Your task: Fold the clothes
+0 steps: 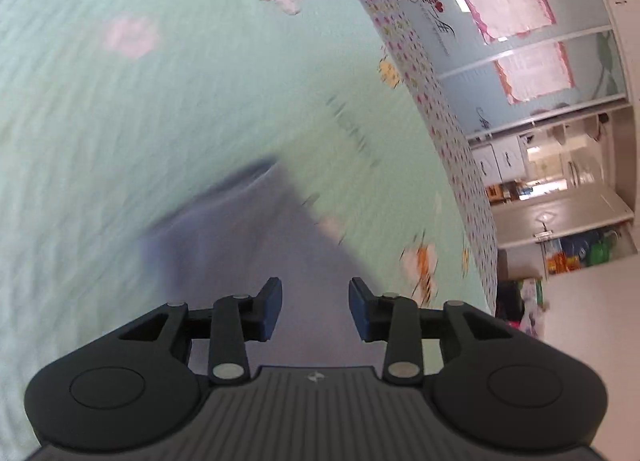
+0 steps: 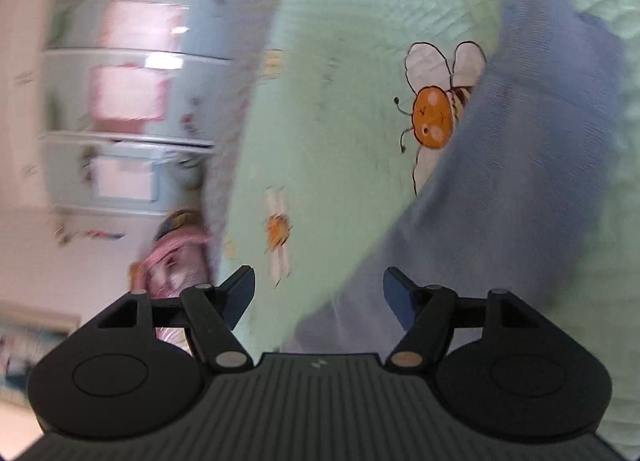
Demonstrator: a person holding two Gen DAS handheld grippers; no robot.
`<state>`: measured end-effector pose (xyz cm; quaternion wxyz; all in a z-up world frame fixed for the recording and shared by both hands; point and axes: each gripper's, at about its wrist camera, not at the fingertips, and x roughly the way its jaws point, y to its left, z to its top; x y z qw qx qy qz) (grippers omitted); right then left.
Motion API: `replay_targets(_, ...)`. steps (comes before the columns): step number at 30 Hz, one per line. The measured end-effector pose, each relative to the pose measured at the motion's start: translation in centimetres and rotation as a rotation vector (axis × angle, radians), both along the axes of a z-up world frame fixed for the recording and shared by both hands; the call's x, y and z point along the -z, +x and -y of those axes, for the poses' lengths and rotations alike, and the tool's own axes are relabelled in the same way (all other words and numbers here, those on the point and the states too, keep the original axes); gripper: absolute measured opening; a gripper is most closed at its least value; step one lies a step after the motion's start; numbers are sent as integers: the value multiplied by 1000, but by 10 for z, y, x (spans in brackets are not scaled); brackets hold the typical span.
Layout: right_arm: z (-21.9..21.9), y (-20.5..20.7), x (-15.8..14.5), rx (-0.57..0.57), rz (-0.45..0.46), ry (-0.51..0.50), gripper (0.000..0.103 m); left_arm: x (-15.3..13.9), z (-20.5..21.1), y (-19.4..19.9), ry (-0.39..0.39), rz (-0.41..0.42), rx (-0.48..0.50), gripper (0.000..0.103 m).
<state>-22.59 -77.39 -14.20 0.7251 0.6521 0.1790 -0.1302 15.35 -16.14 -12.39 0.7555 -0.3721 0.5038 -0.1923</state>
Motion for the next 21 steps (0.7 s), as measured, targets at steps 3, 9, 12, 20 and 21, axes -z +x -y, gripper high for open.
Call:
replay_targets(3,-26,-60,5,78,27,-57,72,31,-29,-43,21,-52,-24,39)
replay_targets(9,-45,-142,15,241,-32,-146,73,61,-63,-83,-45,-118,-79,38)
replay_targets(12,-35,-144,24,285,-40,-148,74,49,-56,-78,6,-72,-69,38)
replay_targets(20,20,-107,63,366,-51,-128,75,41,-22,-52,90,-56,-52,38)
replay_targets(21,27,-100,69,372,-34,-119,75,42,-17,-48,101,-59,-51,38)
